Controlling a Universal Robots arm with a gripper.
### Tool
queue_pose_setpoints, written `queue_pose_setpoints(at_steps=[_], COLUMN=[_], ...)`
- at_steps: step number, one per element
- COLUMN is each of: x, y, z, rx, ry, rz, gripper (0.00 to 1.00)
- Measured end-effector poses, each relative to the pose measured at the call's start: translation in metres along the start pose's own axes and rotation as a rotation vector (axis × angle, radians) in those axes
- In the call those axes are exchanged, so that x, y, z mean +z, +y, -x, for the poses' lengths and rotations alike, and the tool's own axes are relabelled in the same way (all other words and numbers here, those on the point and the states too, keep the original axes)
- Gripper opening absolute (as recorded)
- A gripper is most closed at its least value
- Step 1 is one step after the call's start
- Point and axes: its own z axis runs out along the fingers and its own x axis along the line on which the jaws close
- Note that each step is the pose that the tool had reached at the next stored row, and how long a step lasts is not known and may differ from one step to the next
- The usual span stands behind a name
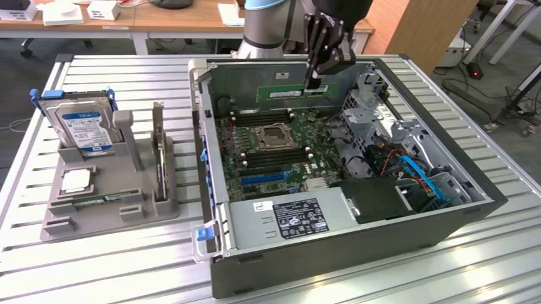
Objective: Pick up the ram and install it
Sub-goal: 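Pick up the ram and move it above insertion slot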
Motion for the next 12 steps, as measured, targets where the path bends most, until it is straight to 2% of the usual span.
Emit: queue_pose_setpoints(at_steps=[12], x=[0.0069], y=[-0.0003], z=[0.0003], rx=[0.000], ry=[-0.0002], rz=[-0.0012], gripper=[0.11])
